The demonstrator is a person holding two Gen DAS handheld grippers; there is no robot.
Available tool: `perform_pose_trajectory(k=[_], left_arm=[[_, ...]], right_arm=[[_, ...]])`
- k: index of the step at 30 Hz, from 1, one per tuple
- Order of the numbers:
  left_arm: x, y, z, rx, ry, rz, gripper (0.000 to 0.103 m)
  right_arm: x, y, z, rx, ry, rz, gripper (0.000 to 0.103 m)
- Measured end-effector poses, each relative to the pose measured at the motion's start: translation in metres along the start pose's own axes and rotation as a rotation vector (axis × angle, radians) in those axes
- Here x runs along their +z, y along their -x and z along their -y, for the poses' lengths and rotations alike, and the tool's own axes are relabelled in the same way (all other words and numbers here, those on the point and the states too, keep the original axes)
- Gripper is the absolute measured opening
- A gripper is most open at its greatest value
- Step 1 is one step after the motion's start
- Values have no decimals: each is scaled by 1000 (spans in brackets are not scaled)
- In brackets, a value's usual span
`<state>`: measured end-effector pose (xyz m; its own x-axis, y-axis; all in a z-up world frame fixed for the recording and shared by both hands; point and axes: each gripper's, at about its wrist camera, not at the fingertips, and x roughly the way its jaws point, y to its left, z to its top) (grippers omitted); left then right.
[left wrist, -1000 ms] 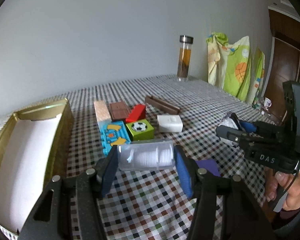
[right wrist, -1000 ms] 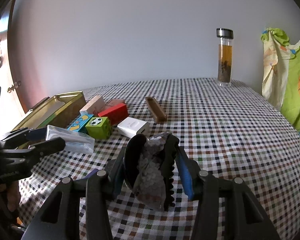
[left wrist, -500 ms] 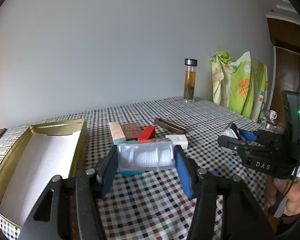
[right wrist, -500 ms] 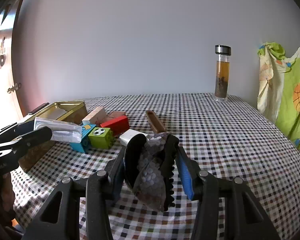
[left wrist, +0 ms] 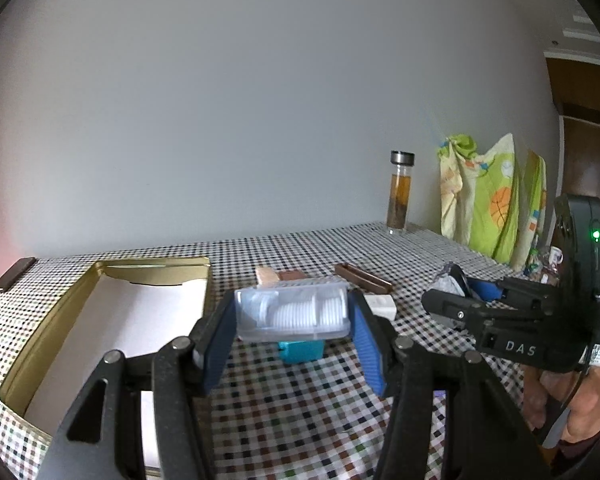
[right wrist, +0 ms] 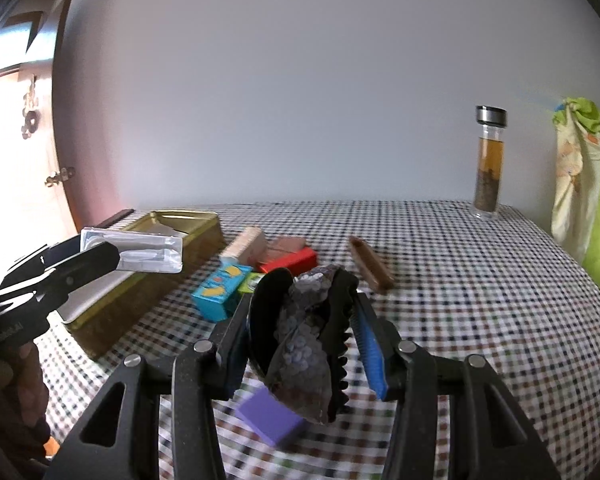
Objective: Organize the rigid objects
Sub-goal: 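Carry the clear box with the left tool while the right tool carries the foil object over the tin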
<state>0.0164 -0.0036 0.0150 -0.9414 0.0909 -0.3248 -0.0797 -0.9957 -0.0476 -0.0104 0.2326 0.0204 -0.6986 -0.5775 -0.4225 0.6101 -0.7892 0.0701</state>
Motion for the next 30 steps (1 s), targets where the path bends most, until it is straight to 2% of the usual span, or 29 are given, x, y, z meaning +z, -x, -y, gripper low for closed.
perform_pose_trajectory(k=[16,30], left_arm=[[3,16,-57,102,79,37,54],[2,16,-108,201,130,32,54]], right_arm=[[35,-22,-75,138,113,0,50],[58,-68,-128,233,181,-60,50]])
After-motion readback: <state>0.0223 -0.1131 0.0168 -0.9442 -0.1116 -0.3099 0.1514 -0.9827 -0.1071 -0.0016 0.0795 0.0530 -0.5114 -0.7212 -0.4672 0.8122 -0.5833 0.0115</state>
